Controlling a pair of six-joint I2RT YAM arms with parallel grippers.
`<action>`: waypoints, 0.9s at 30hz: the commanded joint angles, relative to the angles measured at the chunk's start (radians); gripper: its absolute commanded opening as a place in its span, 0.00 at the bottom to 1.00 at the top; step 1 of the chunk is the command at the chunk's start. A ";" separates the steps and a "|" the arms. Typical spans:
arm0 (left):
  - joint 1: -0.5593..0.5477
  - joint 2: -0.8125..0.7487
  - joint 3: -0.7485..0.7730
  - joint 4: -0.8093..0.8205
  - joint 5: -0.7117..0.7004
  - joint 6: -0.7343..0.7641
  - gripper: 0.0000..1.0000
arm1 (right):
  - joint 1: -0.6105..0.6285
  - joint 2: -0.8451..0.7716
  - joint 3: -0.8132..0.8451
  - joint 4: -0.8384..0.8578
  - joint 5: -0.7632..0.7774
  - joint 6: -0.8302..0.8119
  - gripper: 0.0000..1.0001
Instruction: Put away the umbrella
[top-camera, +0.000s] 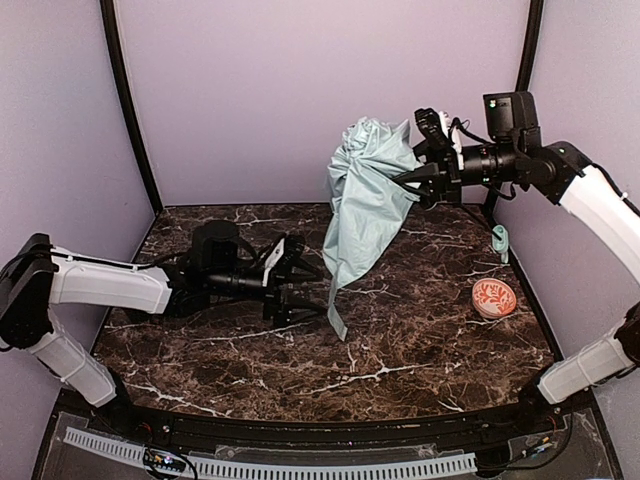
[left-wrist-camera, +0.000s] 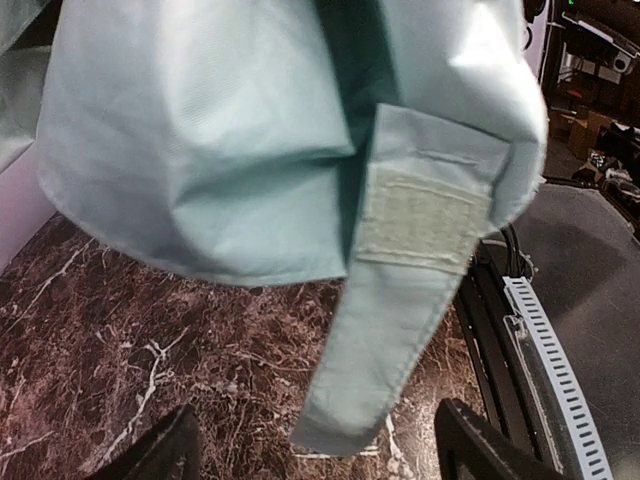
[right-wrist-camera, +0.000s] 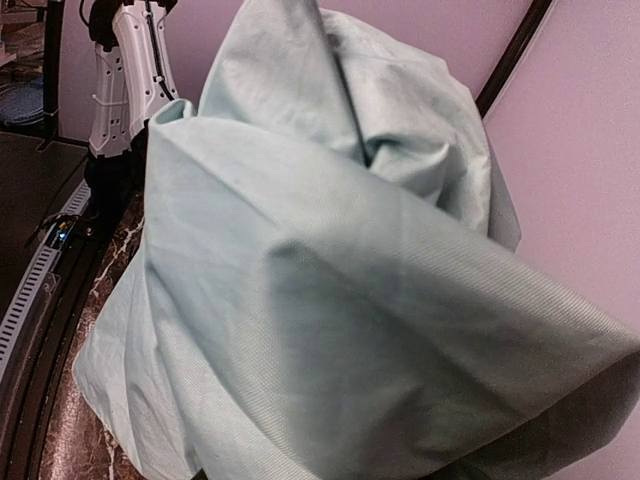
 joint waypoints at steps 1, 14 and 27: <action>0.001 0.044 0.003 0.243 -0.051 -0.102 0.85 | 0.020 -0.013 0.046 0.067 -0.022 -0.019 0.00; 0.001 0.162 0.029 0.276 0.287 -0.128 0.03 | 0.033 -0.006 0.052 0.030 0.037 -0.037 0.00; -0.002 -0.242 -0.060 -0.241 -0.081 0.280 0.00 | -0.043 -0.041 -0.016 0.048 0.270 0.035 0.00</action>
